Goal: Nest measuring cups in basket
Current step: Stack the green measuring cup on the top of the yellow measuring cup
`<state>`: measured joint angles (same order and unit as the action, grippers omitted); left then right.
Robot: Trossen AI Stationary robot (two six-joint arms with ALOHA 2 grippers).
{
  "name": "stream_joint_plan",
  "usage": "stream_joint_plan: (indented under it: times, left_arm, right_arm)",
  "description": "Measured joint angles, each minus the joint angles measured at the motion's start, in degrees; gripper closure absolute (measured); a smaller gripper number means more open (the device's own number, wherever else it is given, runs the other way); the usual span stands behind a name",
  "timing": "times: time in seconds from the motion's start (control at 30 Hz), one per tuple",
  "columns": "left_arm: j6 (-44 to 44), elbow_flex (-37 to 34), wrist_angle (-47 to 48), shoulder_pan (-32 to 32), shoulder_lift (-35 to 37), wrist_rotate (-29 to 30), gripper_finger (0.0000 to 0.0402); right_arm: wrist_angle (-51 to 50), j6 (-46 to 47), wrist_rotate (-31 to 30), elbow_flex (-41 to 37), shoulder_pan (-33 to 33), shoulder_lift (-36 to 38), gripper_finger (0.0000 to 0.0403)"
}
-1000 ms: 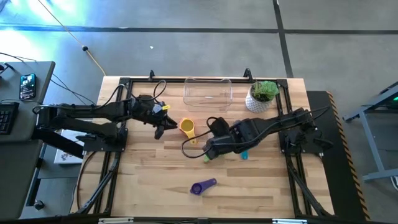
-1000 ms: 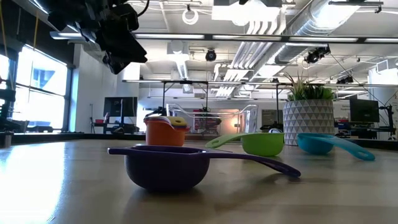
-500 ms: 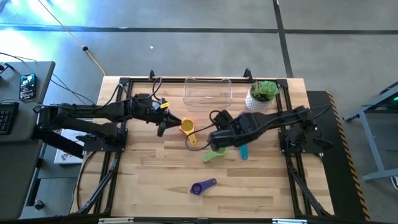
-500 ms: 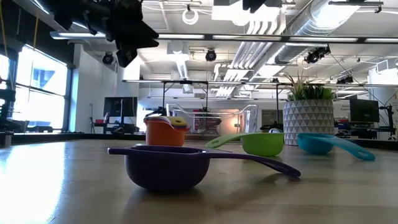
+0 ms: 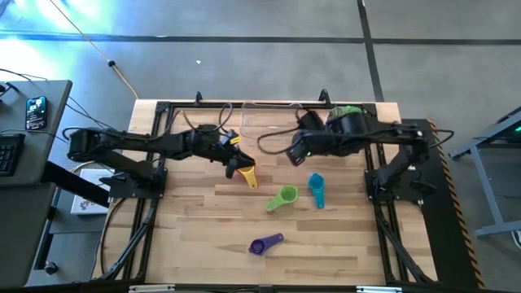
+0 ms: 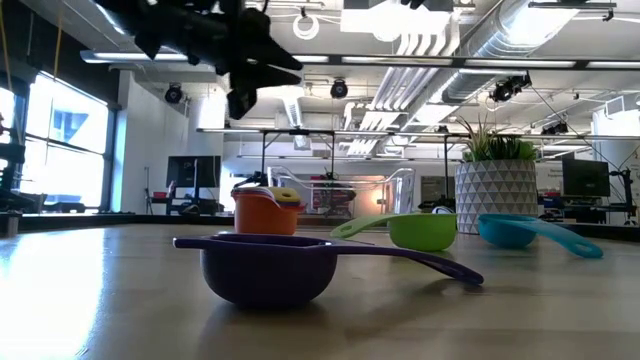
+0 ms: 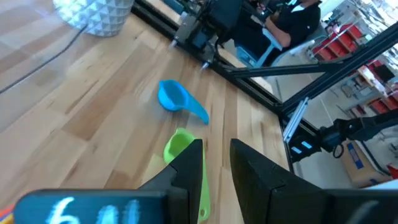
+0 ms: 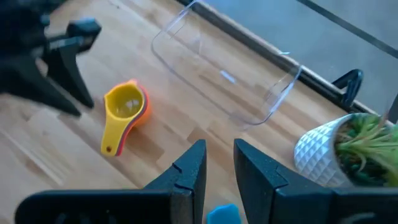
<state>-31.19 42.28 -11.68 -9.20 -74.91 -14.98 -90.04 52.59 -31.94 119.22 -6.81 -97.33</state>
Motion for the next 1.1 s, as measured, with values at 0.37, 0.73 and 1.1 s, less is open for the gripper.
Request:
stream_joint_plan:
  times: [0.37,0.73,1.1]
  left_arm:
    - [0.1,12.4,6.2,2.3,-13.0,1.2,0.0330]
    - [-0.1,19.7,6.5,5.3,-24.4,2.9,0.0330]
    - [-0.3,25.4,7.8,7.9,-32.3,5.0,0.0330]
  right_arm:
    - [0.0,-5.6,0.7,0.0,3.7,1.9,0.0329]
    - [0.0,-8.1,0.8,0.0,5.3,1.9,0.0329]
    - [0.0,-9.2,0.5,0.0,5.3,1.8,0.0329]
